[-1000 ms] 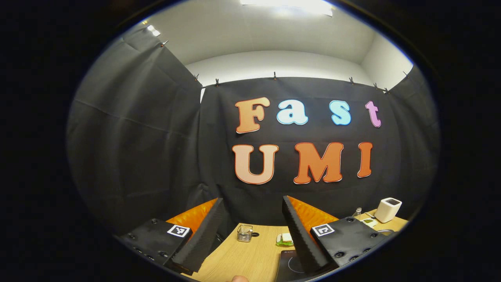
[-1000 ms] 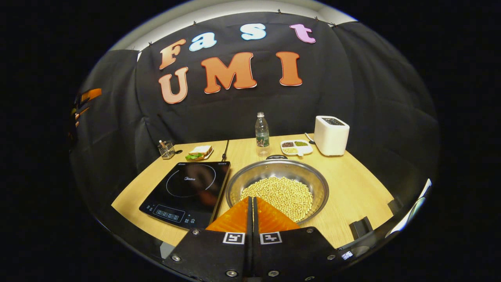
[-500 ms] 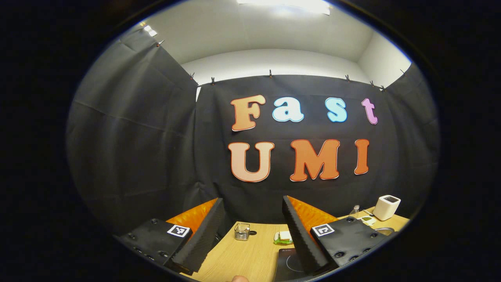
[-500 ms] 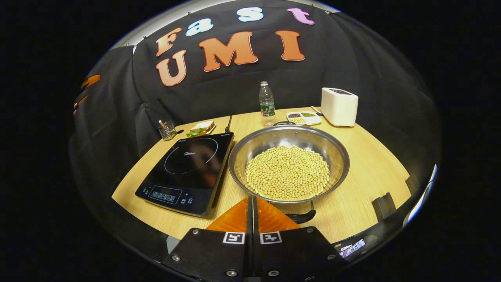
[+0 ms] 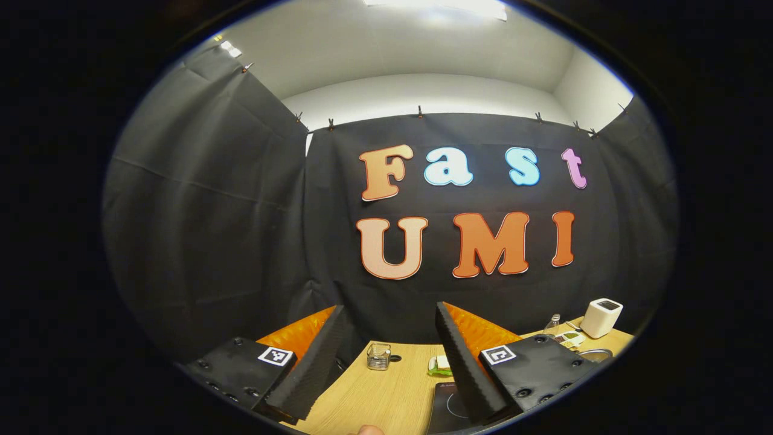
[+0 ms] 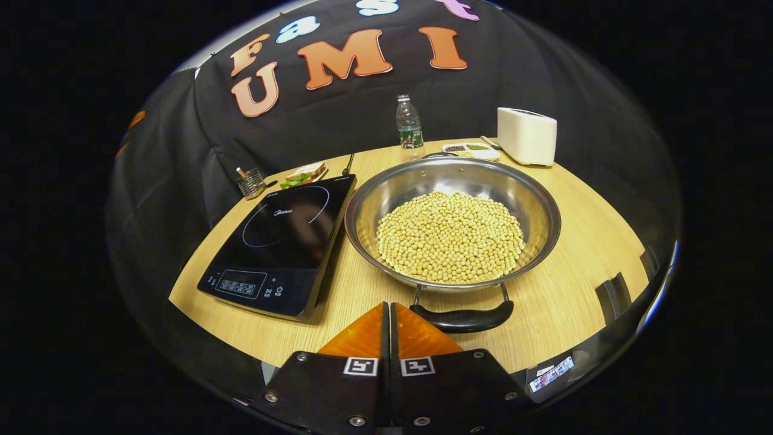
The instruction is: First push the handle of the pot to place it horizontally, then grasp the pot with both hands and set it on the induction cooktop.
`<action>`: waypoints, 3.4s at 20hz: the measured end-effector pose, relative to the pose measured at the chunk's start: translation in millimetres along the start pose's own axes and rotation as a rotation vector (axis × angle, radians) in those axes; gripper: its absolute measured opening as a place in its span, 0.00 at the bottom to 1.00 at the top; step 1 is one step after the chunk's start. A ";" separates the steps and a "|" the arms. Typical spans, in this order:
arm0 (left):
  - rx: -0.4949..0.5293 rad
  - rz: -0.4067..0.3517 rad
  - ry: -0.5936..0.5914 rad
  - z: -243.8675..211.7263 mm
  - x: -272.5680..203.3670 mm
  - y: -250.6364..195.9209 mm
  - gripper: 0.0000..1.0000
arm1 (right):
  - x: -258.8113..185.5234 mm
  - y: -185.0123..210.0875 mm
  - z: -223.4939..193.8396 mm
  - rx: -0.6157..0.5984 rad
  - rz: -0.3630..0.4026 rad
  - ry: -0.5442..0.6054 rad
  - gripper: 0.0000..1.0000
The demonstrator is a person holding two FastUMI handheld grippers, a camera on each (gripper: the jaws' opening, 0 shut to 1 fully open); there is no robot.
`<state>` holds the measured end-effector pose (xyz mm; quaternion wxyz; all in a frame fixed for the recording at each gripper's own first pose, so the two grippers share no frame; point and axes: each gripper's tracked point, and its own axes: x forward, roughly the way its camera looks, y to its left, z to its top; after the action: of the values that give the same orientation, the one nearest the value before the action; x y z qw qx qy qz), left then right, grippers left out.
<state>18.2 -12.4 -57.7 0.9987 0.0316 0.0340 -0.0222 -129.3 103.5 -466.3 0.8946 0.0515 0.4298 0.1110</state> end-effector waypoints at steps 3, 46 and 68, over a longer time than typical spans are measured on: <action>-0.003 -0.003 0.012 -4.5 2.8 -1.2 0.98 | 0.3 -5.3 -1.1 0.021 -0.006 0.002 0.00; 0.019 -0.219 0.109 -78.8 16.1 -155.9 0.99 | 29.1 -192.9 37.4 0.197 -0.343 -0.057 0.00; 0.004 -0.389 0.298 -185.5 30.1 -285.3 0.97 | 72.6 -254.6 84.5 0.236 -0.363 -0.096 0.00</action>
<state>22.7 -286.1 -262.1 0.9595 0.0293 0.1862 -0.2095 19.9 -125.6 -516.3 0.9071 0.0830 0.3988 -0.1056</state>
